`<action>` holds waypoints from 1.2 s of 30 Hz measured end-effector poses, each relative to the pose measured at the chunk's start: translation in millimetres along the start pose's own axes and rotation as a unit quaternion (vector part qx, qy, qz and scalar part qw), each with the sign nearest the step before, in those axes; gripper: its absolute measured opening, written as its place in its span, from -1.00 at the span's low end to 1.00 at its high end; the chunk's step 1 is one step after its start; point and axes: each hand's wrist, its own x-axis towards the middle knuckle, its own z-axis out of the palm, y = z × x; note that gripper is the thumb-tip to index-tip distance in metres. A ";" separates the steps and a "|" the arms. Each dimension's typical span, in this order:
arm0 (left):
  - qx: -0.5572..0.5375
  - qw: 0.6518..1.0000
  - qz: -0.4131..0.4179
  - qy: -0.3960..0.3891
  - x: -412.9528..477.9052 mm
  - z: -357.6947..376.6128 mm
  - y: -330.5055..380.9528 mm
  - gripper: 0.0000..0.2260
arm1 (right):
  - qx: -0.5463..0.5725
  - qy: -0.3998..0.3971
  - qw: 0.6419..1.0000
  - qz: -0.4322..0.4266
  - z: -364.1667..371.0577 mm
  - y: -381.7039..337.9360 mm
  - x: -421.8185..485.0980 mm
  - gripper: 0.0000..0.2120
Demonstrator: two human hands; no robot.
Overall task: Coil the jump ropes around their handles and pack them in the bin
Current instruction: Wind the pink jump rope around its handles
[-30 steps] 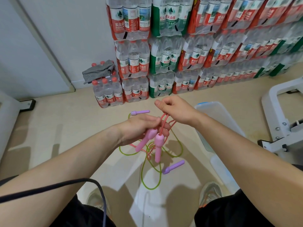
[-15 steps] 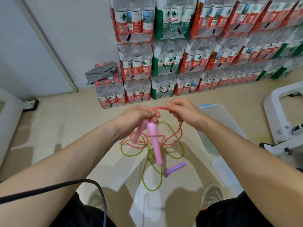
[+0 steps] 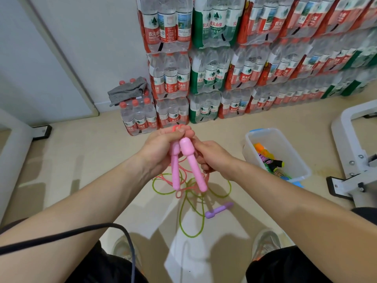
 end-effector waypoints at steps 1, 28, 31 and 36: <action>-0.002 1.000 0.007 0.024 0.8 0.2 0.4 -0.83 | 0.004 0.003 1.000 -0.010 3.6 1.7 -0.9 -0.57; 0.230 0.917 0.224 0.236 13.7 -0.4 -0.6 -0.77 | 0.249 0.053 0.967 0.016 46.8 -27.9 -41.5 -0.80; 0.239 0.916 0.226 0.231 15.2 -1.9 -0.8 -0.76 | 0.158 0.001 0.987 0.043 39.2 -29.3 -41.6 -0.83; 0.250 0.896 0.237 0.279 20.1 -13.6 12.2 -0.77 | 0.045 -0.082 0.996 0.001 31.4 -18.5 -33.5 -0.72</action>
